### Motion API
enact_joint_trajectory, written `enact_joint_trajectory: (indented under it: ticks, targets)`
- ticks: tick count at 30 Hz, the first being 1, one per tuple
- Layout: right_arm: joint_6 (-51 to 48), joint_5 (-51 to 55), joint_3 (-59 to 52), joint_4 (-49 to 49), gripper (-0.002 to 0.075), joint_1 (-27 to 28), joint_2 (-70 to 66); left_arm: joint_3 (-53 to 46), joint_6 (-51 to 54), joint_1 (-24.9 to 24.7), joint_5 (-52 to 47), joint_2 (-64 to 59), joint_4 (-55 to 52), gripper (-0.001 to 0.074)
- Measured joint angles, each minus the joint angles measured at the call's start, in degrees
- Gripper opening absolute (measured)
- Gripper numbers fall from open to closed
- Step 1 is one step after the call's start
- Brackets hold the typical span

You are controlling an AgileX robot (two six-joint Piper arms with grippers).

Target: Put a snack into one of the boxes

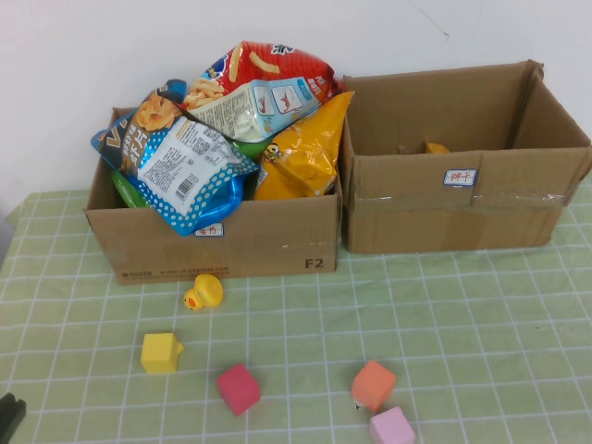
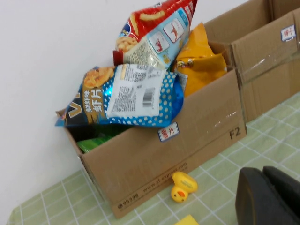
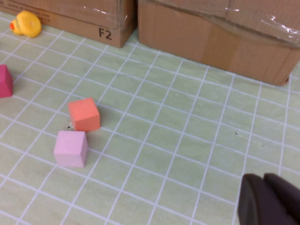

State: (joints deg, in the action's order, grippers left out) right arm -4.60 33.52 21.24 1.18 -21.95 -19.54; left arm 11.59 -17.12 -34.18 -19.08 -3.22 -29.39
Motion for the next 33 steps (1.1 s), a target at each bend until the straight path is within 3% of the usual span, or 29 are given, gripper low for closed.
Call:
enact_joint_trajectory:
  ticks: [19, 24, 29, 33]
  targets:
    - [0.1, 0.0, 0.0, -0.1, 0.0000, 0.0, 0.0, -2.8, -0.1, 1.0, 0.1, 0.0, 0.5, -0.0001]
    - [0.1, 0.0, 0.0, -0.1, 0.0000, 0.0, 0.0, -2.8, -0.1, 7.8, 0.1, 0.0, 8.8, -0.0001]
    - [0.1, 0.0, 0.0, -0.1, 0.0000, 0.0, 0.0, -2.8, -0.1, 16.9, -0.1, 0.0, 25.6, -0.0001]
    - [0.1, 0.0, 0.0, -0.1, -0.0001, 0.0, 0.0, -2.8, -0.1, 22.1, -0.2, 0.0, 30.9, -0.0001]
